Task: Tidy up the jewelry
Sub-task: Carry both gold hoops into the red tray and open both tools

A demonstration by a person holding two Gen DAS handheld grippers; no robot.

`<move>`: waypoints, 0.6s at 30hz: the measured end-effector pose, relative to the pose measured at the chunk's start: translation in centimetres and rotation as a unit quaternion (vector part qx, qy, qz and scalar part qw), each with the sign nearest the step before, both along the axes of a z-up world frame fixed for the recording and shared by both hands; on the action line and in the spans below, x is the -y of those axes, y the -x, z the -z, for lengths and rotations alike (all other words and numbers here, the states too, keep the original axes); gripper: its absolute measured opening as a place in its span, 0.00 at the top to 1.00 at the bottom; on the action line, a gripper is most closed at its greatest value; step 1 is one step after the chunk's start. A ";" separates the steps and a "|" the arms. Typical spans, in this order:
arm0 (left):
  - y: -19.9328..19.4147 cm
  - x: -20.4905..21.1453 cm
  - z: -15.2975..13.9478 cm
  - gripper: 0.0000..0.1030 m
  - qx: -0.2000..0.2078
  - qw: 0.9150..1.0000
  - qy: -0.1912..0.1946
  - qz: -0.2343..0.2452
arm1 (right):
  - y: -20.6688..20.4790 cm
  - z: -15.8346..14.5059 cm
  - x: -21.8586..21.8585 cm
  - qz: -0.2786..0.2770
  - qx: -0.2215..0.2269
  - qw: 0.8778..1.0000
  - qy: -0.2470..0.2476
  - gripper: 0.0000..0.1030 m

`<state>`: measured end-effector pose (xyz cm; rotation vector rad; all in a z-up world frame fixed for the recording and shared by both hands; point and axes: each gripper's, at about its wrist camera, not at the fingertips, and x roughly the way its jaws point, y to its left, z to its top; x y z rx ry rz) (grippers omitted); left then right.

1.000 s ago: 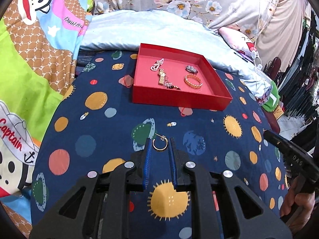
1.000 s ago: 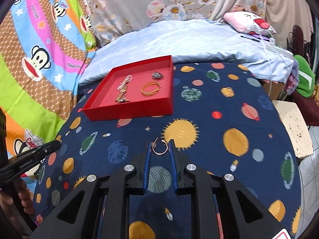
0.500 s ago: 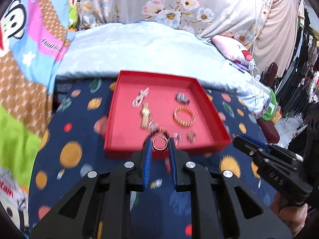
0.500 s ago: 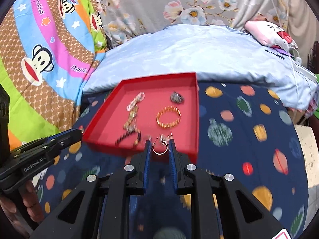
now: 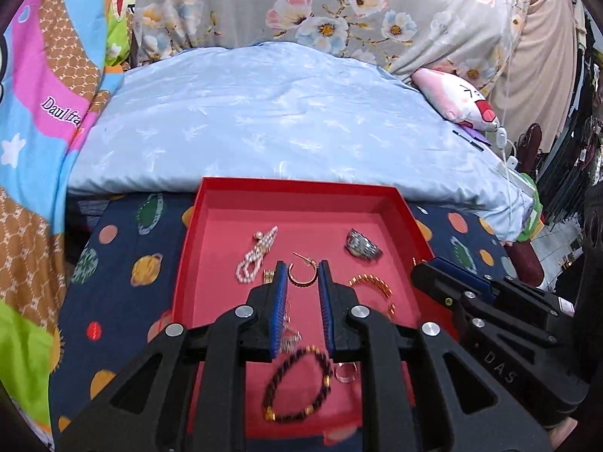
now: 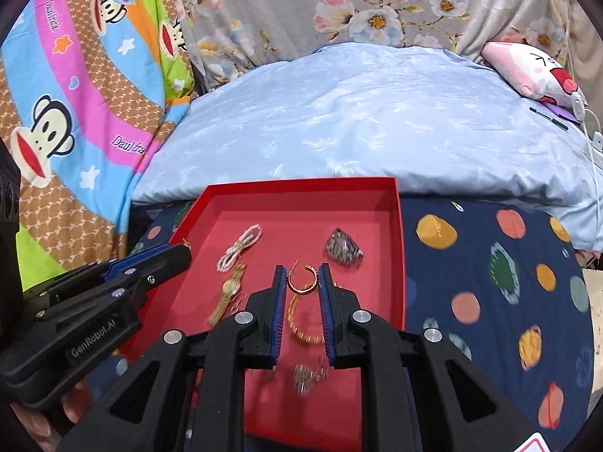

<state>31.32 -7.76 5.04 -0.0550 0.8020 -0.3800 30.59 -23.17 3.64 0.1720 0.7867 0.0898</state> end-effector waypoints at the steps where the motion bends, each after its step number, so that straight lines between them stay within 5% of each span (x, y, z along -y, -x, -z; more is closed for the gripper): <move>1: -0.5 0.2 0.2 0.84 -0.001 1.000 -0.001 0.000 | -0.5 0.3 0.1 0.000 -0.002 1.000 -0.001 0.85; 18: -4.3 2.0 3.0 0.80 -0.024 1.000 -0.017 -0.007 | -4.5 2.4 -0.6 -0.004 -0.018 1.000 0.024 0.82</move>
